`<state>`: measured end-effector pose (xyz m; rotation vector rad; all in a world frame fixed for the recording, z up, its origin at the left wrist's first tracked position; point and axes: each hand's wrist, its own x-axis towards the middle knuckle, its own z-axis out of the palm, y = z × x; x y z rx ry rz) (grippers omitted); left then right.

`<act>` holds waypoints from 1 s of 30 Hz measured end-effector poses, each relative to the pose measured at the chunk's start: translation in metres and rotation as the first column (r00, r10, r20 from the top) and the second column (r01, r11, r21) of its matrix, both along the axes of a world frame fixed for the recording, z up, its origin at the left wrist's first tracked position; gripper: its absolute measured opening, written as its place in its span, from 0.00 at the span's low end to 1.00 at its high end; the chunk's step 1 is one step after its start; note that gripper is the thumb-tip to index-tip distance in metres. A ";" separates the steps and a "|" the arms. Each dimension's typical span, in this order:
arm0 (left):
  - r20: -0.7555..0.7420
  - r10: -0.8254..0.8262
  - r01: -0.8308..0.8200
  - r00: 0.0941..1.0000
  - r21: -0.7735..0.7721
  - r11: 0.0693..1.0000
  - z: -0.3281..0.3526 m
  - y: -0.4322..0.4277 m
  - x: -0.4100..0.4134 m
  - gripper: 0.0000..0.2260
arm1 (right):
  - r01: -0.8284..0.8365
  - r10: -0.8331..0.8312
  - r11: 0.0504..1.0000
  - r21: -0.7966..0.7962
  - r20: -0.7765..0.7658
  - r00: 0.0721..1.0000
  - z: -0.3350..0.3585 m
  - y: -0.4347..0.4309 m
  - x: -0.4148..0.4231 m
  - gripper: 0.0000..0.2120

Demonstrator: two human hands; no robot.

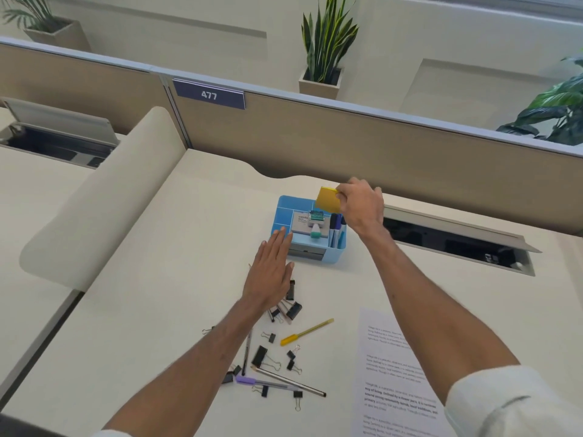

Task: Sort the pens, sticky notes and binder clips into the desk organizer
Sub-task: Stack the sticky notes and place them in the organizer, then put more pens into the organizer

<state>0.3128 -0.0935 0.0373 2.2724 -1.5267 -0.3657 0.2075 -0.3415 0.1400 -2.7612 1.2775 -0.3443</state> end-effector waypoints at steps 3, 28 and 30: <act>0.006 -0.010 0.009 1.000 0.017 1.000 -0.004 0.000 0.006 0.31 | -0.022 0.023 1.000 0.014 -0.115 0.993 -0.014 -0.002 0.004 0.12; -0.101 0.091 -0.090 0.991 0.020 0.996 0.007 0.070 -0.003 0.29 | 0.114 -0.145 0.989 0.092 0.522 0.841 -0.032 0.102 -0.058 0.10; -0.085 0.108 -0.105 0.990 0.043 0.994 0.007 0.079 -0.008 0.26 | 0.033 -0.088 0.993 0.114 0.524 0.847 -0.037 0.124 -0.066 0.09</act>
